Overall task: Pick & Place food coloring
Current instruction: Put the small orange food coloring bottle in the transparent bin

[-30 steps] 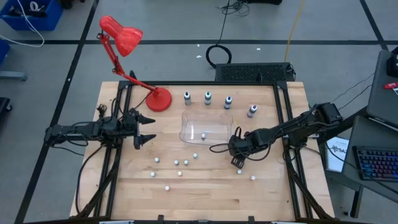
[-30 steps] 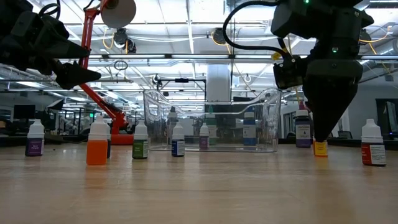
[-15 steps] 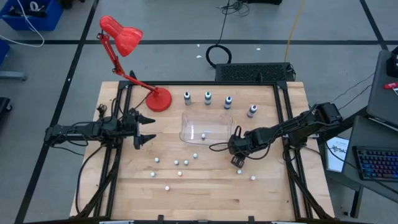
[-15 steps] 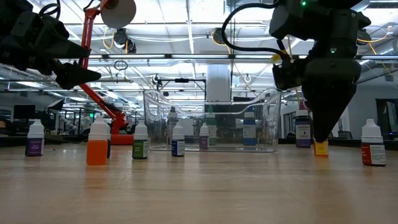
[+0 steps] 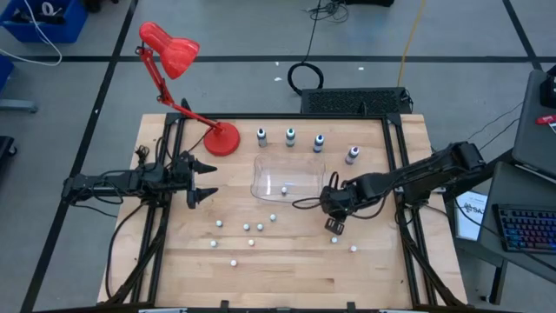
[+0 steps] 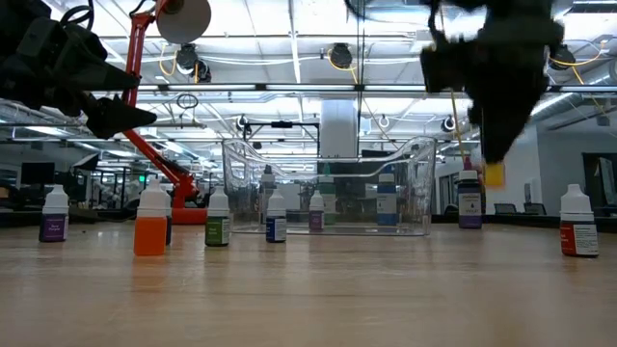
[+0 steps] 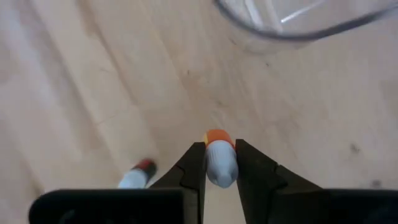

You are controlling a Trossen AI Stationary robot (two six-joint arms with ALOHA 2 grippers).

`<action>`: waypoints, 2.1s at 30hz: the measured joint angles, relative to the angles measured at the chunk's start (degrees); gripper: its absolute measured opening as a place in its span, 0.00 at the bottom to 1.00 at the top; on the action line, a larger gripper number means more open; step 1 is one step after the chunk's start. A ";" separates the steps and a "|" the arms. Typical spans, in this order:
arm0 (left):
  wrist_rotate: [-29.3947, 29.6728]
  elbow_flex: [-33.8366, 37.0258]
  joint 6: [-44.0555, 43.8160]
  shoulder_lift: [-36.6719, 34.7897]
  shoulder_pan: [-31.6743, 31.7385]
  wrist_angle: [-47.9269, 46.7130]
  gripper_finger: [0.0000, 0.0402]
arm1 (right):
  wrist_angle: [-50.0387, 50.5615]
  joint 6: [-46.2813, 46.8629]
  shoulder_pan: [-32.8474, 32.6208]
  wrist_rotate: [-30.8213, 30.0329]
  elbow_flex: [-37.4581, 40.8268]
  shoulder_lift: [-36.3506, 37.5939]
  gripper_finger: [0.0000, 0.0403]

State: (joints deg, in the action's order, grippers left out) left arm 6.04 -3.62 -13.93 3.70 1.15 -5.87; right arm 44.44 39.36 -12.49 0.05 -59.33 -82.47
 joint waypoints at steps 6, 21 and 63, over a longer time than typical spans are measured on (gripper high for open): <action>0.00 0.00 0.02 -0.02 0.00 0.09 0.99 | 4.41 -7.48 0.24 -6.32 -12.92 1.47 0.12; 0.00 0.00 0.00 -0.02 -0.01 0.04 0.99 | 21.45 -29.29 10.18 -10.51 -53.94 -18.39 0.12; 0.00 0.00 0.00 0.00 -0.02 0.07 0.99 | 13.00 -42.23 21.53 6.41 -50.73 -47.25 0.12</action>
State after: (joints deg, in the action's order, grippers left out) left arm 6.04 -3.62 -13.93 3.70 1.13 -5.80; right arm 57.43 -2.87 9.04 6.47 -110.06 -129.72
